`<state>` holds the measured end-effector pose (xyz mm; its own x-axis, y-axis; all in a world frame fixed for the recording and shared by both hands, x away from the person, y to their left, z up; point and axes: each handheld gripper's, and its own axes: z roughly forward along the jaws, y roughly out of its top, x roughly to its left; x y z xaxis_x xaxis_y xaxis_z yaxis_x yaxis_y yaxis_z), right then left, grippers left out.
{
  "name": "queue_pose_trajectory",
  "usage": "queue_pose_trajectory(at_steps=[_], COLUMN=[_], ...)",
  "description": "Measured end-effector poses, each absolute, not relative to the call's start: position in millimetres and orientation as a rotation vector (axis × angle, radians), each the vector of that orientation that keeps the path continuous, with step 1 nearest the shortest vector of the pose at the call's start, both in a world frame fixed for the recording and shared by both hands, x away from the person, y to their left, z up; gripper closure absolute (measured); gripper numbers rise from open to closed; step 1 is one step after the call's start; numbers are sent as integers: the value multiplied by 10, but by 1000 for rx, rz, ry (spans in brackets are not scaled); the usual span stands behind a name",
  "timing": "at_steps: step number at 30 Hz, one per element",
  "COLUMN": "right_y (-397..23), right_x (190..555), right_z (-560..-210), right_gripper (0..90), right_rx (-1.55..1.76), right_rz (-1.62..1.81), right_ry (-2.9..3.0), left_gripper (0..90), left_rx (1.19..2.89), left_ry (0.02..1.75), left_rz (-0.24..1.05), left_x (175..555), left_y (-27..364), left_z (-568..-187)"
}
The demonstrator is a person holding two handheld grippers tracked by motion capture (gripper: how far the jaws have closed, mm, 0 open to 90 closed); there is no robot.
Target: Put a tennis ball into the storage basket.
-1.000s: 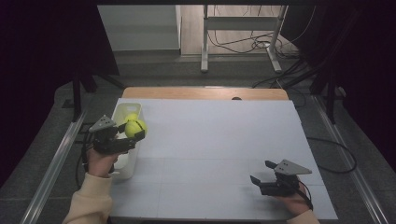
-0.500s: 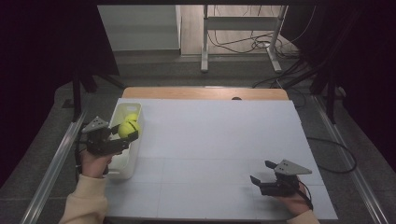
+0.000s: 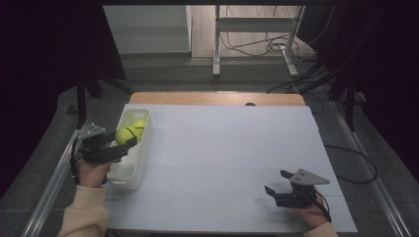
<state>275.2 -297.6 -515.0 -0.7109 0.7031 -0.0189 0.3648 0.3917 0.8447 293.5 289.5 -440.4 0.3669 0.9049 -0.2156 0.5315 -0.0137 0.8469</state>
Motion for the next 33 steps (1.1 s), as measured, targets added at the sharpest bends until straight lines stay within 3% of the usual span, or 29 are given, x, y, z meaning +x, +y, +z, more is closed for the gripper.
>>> queue_pose_trajectory(at_steps=[13, 33], right_y=[-2961, -2957], right_x=[2748, 2749], right_z=[-5143, -5146], right_gripper=[157, 157], right_rx=[915, 911], right_rz=[1242, 1248], right_ry=[2283, 2285], left_gripper=[258, 257], left_rx=[1678, 1822], left_ry=[1340, 1422], left_rz=[496, 446], left_x=[2968, 3267], left_y=[2952, 2965], left_z=[-4428, -4519])
